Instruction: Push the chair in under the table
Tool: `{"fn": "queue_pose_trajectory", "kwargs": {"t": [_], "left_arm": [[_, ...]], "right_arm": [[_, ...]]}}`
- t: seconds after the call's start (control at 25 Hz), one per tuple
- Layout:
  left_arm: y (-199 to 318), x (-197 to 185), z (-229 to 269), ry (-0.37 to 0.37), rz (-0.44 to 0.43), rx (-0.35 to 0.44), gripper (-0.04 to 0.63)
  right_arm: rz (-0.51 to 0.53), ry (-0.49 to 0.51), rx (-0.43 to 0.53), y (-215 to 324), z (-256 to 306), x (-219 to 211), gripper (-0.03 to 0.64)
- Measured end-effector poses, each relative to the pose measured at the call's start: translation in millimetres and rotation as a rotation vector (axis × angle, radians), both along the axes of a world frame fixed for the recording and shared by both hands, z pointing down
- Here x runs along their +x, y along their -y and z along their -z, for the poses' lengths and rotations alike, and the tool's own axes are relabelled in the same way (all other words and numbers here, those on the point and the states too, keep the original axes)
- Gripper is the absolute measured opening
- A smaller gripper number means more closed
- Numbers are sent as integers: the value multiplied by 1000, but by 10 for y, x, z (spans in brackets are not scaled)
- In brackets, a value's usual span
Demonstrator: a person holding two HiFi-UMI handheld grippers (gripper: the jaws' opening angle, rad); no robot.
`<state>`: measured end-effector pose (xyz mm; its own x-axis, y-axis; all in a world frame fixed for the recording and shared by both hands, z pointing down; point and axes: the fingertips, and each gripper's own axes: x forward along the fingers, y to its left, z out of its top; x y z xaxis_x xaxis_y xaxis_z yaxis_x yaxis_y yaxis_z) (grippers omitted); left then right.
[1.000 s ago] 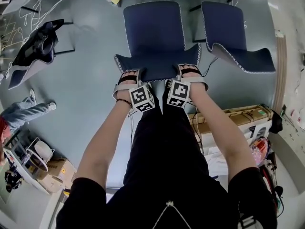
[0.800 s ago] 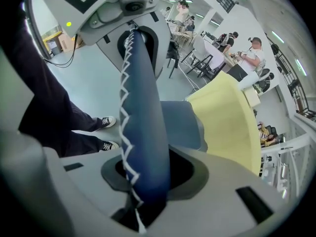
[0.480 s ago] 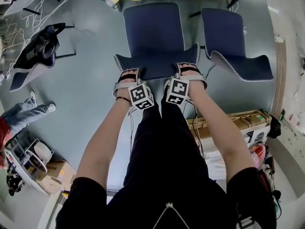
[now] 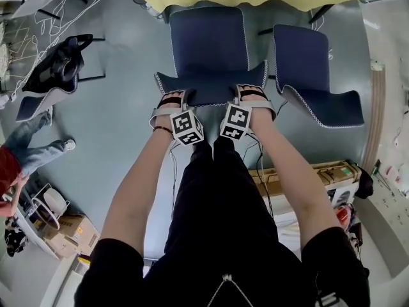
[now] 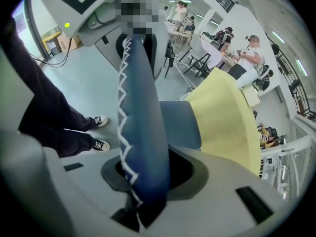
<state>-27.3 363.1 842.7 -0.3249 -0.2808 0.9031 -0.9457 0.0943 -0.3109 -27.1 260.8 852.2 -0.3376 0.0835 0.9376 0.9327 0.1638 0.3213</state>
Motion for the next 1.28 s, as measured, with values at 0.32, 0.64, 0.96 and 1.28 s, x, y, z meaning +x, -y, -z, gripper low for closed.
{"fn": "queue_pose_trajectory", "kwargs": {"t": [0.32, 0.64, 0.96, 1.28], "left_arm": [[22, -360, -13, 1, 17, 3, 126], [13, -835, 12, 1, 32, 7, 126], [-42, -1076, 12, 6, 13, 19, 125], [-41, -1293, 5, 4, 1, 25, 126]], "right_arm": [[10, 12, 0, 20, -12, -382, 121], [17, 0, -2, 6, 8, -869, 121], [13, -1, -1, -58, 1, -1099, 120], [8, 0, -1, -58, -4, -1312, 120]]}}
